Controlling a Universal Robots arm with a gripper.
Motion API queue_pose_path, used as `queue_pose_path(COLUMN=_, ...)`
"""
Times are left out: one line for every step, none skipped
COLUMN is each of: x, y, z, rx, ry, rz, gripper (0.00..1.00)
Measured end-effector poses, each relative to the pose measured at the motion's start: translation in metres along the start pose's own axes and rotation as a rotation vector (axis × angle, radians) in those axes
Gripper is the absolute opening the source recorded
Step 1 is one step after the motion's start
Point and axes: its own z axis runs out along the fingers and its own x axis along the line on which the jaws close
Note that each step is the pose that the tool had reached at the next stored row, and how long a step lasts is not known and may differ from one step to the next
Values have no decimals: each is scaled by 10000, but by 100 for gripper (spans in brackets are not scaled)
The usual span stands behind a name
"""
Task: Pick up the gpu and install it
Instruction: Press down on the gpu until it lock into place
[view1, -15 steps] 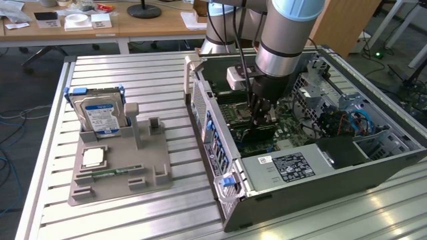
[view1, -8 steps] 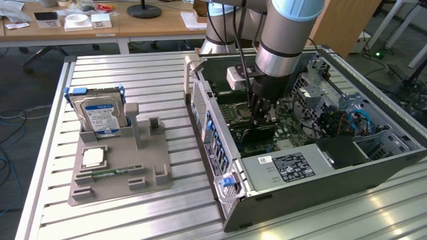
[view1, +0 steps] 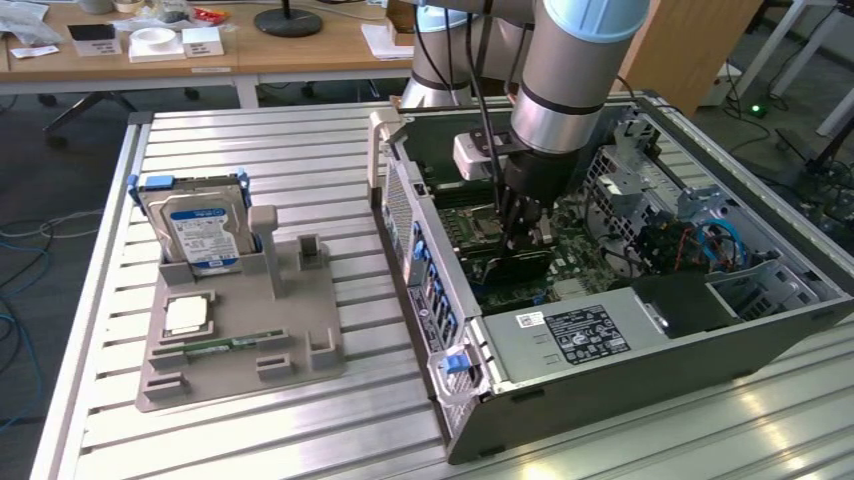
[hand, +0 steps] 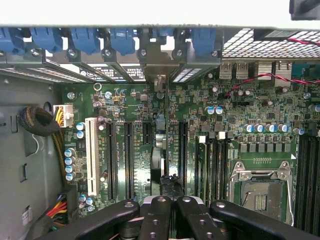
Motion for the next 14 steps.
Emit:
queue_pose_path(x=0, y=0, z=0, rx=0, ry=-1, rz=0, gripper=11)
queue_pose_path(x=0, y=0, z=0, rx=0, ry=1, rz=0, gripper=11)
queue_pose_path(x=-1, y=0, z=0, rx=0, ry=0, rz=1, gripper=11)
queue_pose_path(x=-1, y=0, z=0, rx=0, ry=0, rz=1, gripper=11)
queue_pose_path(x=-3, y=1, z=0, rx=0, ry=1, rz=1, gripper=11)
queue_pose_path(x=-3, y=1, z=0, rx=0, ry=0, rz=1, gripper=11)
queue_pose_path(x=-3, y=1, z=0, rx=0, ry=0, rz=0, gripper=11)
queue_pose_path(x=-3, y=1, z=0, rx=0, ry=1, rz=0, gripper=11)
queue_pose_path(x=-3, y=1, z=0, rx=0, ry=0, rz=0, gripper=11)
queue_pose_path(x=0, y=1, z=0, rx=0, ry=1, rz=1, gripper=11)
queue_pose_path(x=5, y=2, z=0, rx=0, ry=0, rz=2, gripper=11)
queue_pose_path(x=9, y=1, z=0, rx=0, ry=0, rz=2, gripper=11)
queue_pose_path(x=11, y=2, z=0, rx=0, ry=-1, rz=2, gripper=11)
queue_pose_path(x=11, y=1, z=0, rx=0, ry=-1, rz=2, gripper=11)
